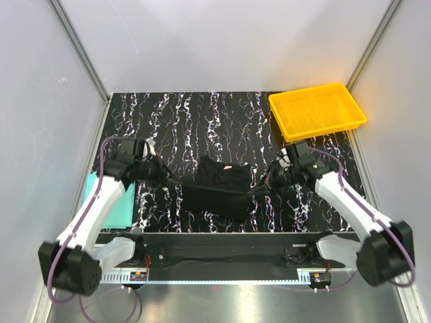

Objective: Fold and stack the t-shirts
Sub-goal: Fold the tshirt

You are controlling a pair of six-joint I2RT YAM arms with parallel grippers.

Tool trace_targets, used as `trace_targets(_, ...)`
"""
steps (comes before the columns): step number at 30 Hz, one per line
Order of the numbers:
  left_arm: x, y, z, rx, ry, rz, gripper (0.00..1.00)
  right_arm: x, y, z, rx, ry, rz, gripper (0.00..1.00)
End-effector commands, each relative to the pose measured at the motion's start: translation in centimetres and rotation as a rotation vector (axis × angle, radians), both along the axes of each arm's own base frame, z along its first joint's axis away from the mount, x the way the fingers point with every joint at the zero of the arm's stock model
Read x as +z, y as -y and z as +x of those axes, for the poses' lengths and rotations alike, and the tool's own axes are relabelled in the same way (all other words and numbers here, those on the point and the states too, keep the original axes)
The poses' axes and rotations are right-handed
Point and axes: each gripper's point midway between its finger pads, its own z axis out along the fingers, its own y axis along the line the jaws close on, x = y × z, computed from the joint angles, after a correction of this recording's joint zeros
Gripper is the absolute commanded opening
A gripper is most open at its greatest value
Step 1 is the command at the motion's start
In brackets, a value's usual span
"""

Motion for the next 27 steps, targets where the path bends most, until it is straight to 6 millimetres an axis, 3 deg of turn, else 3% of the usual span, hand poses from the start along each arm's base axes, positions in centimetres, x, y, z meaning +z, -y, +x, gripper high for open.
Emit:
trace_targets(1,2.2,0.0,5.3,0.01,0.132,0.04,0.0,0.9,0.4,2.3,0.043,0.002,0.055,0.0)
trace_targets(3,1.2,0.5,7.2,-0.004,0.095,0.037,0.0,0.3,0.4,3.7,0.045,-0.04,0.064,0.0)
trace_targets(5,1.7,1.1,9.1,-0.019,0.105,0.034,0.0,0.5,0.1,4.9,0.063,-0.026,0.069,0.0)
trace_targets(9,0.7,1.8,12.6,-0.036,0.079,0.04,0.0,-0.8,1.2,7.6,0.034,-0.071,0.076,0.0)
trace_targets(11,-0.1,2.3,14.6,-0.047,0.059,0.04,0.0,-2.0,1.8,8.7,0.026,-0.095,0.069,0.0)
trace_targets(12,0.4,2.6,15.6,-0.055,0.072,0.026,0.0,-2.9,2.2,9.3,0.014,-0.126,0.069,0.0)
trace_targets(13,-0.9,2.9,16.3,-0.059,0.039,0.026,0.0,-3.1,2.5,9.7,0.016,-0.12,0.067,0.0)
trace_targets(19,-1.0,4.1,20.4,-0.058,0.045,0.002,0.0,-4.6,4.2,12.7,-0.004,-0.143,0.042,0.0)
trace_targets(20,-1.9,4.3,21.1,-0.051,0.018,-0.002,0.0,-5.0,4.5,13.0,-0.008,-0.151,0.036,0.0)
trace_targets(22,-1.2,4.8,22.6,-0.048,0.047,-0.011,0.0,-5.9,4.7,13.8,-0.011,-0.161,0.029,0.0)
trace_targets(23,-2.5,5.1,23.2,-0.048,0.021,-0.011,0.0,-6.1,4.9,14.1,-0.016,-0.166,0.029,0.0)
trace_targets(24,-1.9,5.3,24.2,-0.049,0.041,-0.02,0.0,-6.9,5.1,14.5,-0.017,-0.177,0.015,0.0)
trace_targets(27,-3.0,6.1,26.0,-0.055,0.03,-0.037,0.03,-7.5,5.1,15.6,-0.016,-0.17,0.004,0.0)
